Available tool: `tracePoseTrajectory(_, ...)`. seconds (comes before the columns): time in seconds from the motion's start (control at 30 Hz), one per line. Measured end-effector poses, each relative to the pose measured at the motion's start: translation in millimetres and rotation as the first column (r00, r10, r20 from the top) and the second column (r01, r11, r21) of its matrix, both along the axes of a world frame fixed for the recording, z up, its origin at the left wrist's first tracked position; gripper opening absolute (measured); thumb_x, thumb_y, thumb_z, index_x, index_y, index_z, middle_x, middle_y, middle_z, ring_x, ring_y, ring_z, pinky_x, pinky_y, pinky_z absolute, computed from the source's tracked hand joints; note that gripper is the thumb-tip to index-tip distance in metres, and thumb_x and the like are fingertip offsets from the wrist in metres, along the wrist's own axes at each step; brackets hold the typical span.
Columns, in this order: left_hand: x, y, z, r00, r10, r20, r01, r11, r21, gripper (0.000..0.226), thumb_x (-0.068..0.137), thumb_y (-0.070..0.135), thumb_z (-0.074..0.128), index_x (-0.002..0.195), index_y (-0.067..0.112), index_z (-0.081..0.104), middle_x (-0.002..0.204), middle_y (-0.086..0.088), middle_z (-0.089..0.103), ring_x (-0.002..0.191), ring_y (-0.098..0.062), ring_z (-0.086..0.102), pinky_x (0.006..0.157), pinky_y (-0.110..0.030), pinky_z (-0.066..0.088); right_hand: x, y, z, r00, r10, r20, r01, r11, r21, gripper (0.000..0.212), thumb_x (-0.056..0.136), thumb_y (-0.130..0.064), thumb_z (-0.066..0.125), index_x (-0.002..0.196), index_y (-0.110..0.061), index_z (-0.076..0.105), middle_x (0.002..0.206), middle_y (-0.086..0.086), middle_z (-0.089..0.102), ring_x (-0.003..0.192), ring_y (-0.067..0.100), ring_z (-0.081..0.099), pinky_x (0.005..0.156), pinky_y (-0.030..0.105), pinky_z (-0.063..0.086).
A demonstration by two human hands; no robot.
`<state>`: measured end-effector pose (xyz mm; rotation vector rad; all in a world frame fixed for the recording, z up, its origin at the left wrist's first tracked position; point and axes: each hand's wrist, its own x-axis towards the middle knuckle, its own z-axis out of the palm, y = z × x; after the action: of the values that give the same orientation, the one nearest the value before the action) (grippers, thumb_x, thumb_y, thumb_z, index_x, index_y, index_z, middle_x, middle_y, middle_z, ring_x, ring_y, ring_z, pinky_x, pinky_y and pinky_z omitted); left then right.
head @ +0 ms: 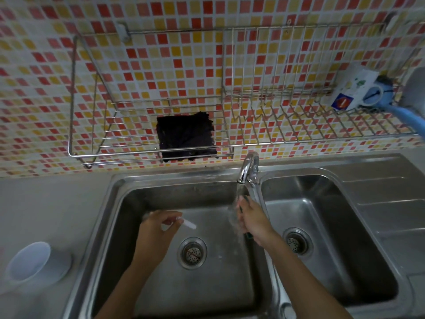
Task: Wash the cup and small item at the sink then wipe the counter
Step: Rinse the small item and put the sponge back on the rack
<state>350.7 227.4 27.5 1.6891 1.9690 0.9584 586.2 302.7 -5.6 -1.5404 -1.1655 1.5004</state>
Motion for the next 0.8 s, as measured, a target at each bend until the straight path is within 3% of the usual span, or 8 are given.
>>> tracePoseTrajectory(0.17, 2, -5, 0, 1.000, 0.006, 0.018, -0.006, 1.000, -0.015, 0.011, 0.081, 0.014, 0.073, 0.091, 0.018, 0.073, 0.088, 0.006, 0.069, 0.081, -0.002, 0.063, 0.073, -0.008, 0.040, 12, 37, -7, 0.985, -0.030, 0.169, 0.022, 0.999, 0.050, 0.028, 0.102, -0.034, 0.038, 0.082, -0.021, 0.053, 0.073, 0.002, 0.059, 0.056, 0.015, 0.052, 0.055, 0.031, 0.044)
tracePoseTrajectory(0.3, 5, -10, 5, 1.000, 0.006, 0.008, -0.005, 0.999, -0.044, 0.012, 0.082, 0.018, 0.072, 0.093, 0.019, 0.072, 0.088, 0.008, 0.068, 0.080, 0.004, 0.060, 0.071, -0.004, 0.039, 19, 62, -9, 0.987, 0.046, 0.153, -0.042, 0.999, -0.031, 0.028, 0.102, -0.034, 0.039, 0.119, -0.016, 0.052, 0.106, 0.011, 0.059, 0.076, 0.015, 0.062, 0.051, 0.022, 0.048)
tracePoseTrajectory(0.4, 3, -13, 10, 1.000, 0.013, 0.012, -0.013, 0.999, -0.035, 0.011, 0.082, 0.018, 0.072, 0.092, 0.019, 0.073, 0.086, 0.010, 0.066, 0.079, 0.005, 0.058, 0.071, -0.002, 0.039, 27, 68, -5, 0.997, -0.038, 0.070, 0.041, 0.998, -0.049, 0.029, 0.101, -0.034, 0.040, 0.120, -0.014, 0.051, 0.095, 0.014, 0.059, 0.068, 0.017, 0.057, 0.051, 0.025, 0.050)
tracePoseTrajectory(0.5, -2, -18, 21, 0.999, 0.047, 0.028, -0.046, 0.999, -0.009, 0.009, 0.082, 0.018, 0.072, 0.091, 0.019, 0.073, 0.084, 0.011, 0.065, 0.078, 0.004, 0.058, 0.072, -0.010, 0.043, 28, 64, 8, 0.986, -0.163, -0.047, 0.159, 0.985, -0.068, 0.022, 0.101, -0.032, 0.041, 0.112, -0.016, 0.052, 0.089, 0.010, 0.058, 0.072, 0.022, 0.057, 0.065, 0.036, 0.052)
tracePoseTrajectory(0.57, -7, -22, 30, 0.997, 0.077, 0.020, -0.078, 0.997, 0.020, 0.009, 0.082, 0.020, 0.072, 0.092, 0.019, 0.072, 0.083, 0.010, 0.065, 0.075, 0.005, 0.058, 0.070, -0.010, 0.044, 22, 54, 16, 0.969, -0.240, -0.054, 0.238, 0.970, -0.045, 0.026, 0.103, -0.031, 0.037, 0.103, -0.010, 0.051, 0.077, 0.011, 0.055, 0.059, 0.025, 0.053, 0.055, 0.034, 0.046)
tracePoseTrajectory(0.63, -10, -27, 39, 0.994, 0.107, -0.003, -0.106, 0.992, 0.061, 0.010, 0.083, 0.021, 0.071, 0.093, 0.020, 0.072, 0.082, 0.012, 0.064, 0.072, 0.005, 0.057, 0.066, -0.003, 0.041, 17, 37, 14, 0.959, -0.268, 0.087, 0.265, 0.963, 0.045, 0.033, 0.103, -0.031, 0.036, 0.098, -0.004, 0.054, 0.065, 0.013, 0.056, 0.048, 0.023, 0.049, 0.048, 0.033, 0.042)
tracePoseTrajectory(0.7, -12, -36, 48, 0.992, 0.125, -0.021, -0.122, 0.985, 0.121, 0.012, 0.084, 0.023, 0.070, 0.095, 0.022, 0.071, 0.082, 0.012, 0.064, 0.073, 0.002, 0.058, 0.066, -0.004, 0.040, 7, 7, 14, 0.936, -0.232, 0.264, 0.190, 0.966, 0.174, 0.033, 0.101, -0.032, 0.038, 0.091, -0.009, 0.058, 0.068, 0.013, 0.064, 0.055, 0.027, 0.057, 0.056, 0.039, 0.048)
tracePoseTrajectory(0.8, -11, -49, 49, 0.988, 0.141, -0.065, -0.126, 0.972, 0.198, 0.013, 0.084, 0.024, 0.068, 0.097, 0.023, 0.071, 0.081, 0.012, 0.062, 0.074, -0.003, 0.056, 0.069, -0.009, 0.039, -21, -47, 7, 0.922, -0.192, 0.337, 0.083, 0.946, 0.312, 0.027, 0.100, -0.036, 0.038, 0.092, -0.017, 0.056, 0.073, 0.009, 0.064, 0.064, 0.026, 0.062, 0.059, 0.038, 0.048)
